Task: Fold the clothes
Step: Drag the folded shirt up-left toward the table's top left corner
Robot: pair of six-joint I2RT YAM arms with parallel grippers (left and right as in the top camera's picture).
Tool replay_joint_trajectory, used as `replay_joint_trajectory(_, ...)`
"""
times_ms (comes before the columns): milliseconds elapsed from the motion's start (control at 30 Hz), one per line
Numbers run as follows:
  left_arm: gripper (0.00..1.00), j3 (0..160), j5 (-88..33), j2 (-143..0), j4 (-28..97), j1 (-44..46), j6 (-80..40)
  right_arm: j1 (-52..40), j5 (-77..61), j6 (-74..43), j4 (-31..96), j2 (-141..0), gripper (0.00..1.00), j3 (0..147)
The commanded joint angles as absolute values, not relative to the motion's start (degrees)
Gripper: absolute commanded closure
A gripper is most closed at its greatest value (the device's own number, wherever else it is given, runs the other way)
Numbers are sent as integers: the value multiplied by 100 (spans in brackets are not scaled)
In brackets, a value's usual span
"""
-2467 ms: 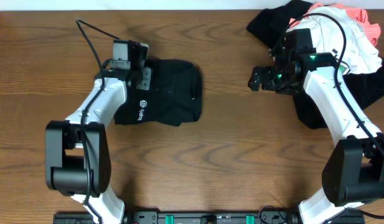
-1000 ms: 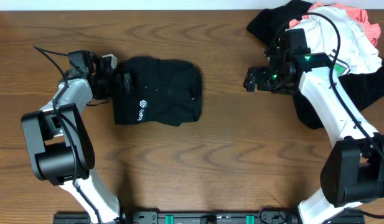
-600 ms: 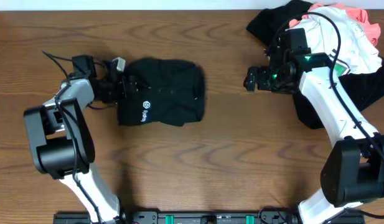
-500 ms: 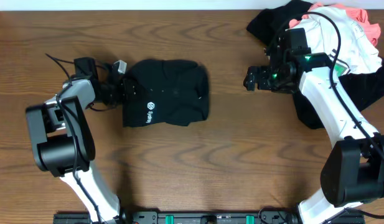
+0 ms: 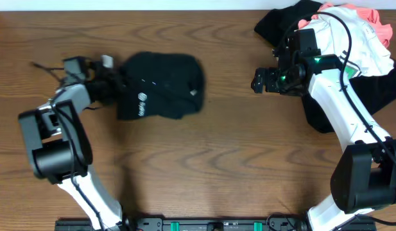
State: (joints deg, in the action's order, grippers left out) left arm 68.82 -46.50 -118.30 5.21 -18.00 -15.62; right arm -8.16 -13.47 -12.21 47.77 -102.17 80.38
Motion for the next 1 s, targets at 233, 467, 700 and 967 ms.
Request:
replay_joint_trajectory(233,94,6886,-3168,-11271,-996,-3168,-4630,-860,-1374,-1282,4766,-10073,1,8014)
replay_joint_trajectory(467,94,6886,-1459,-11297,-1225,-3422,-5284,-860,-1376,-1332,4687,-10073,1,8014)
replay_joint_trajectory(700,94,6886,-1455,-11552,-1621,-3437,-5474,-867,-1376,-1481,4543,-10073,1,8014)
replay_joint_trajectory(967,94,6886,-1979,-11574,-1181,-3371,-6278,-869,-1378,-1544,4541,-10073,1,8014)
